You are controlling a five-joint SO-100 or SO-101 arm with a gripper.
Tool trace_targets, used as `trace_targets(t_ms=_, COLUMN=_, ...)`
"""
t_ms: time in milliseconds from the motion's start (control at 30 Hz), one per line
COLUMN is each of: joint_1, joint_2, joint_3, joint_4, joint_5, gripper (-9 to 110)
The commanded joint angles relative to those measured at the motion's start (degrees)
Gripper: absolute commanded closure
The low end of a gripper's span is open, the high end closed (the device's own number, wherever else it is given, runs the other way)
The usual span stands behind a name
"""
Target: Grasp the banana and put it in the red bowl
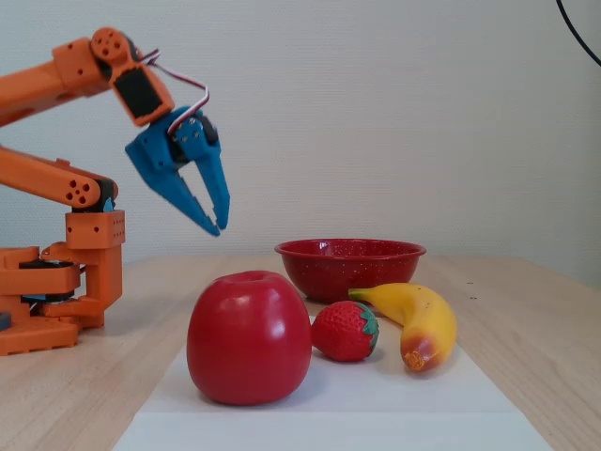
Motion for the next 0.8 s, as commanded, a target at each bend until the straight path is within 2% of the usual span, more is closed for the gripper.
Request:
trace_targets(t_ms=0, joint_1=0.09, joint_2=-4.57, joint_3=-8.79, joint_4=0.97, joint_5=2.99, gripper=101)
trace_targets(t_ms=767, joint_1=-4.39, joint_2=-53.70, joint_3=-62.40, joint_4=16.44, joint_5=10.99, gripper=101)
